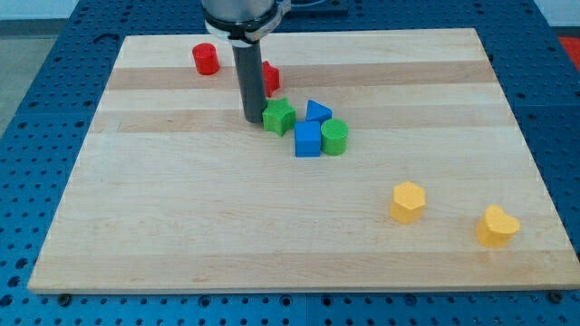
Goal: Move your arm towards the center left
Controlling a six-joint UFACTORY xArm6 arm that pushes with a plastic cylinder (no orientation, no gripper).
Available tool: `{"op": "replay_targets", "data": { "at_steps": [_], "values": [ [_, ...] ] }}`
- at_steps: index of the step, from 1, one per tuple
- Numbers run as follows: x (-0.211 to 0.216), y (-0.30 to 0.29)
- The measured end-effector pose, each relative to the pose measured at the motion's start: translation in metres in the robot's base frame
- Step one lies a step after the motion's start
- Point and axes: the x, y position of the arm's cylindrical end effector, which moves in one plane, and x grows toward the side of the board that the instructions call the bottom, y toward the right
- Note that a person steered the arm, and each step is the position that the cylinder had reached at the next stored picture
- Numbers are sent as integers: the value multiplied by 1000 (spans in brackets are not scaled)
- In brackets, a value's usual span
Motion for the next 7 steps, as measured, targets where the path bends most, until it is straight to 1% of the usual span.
{"op": "replay_targets", "data": {
  "at_steps": [2,4,5,6,7],
  "values": [
    [1,41],
    [1,36],
    [2,22],
    [47,-23],
    [81,-27]
  ]
}}
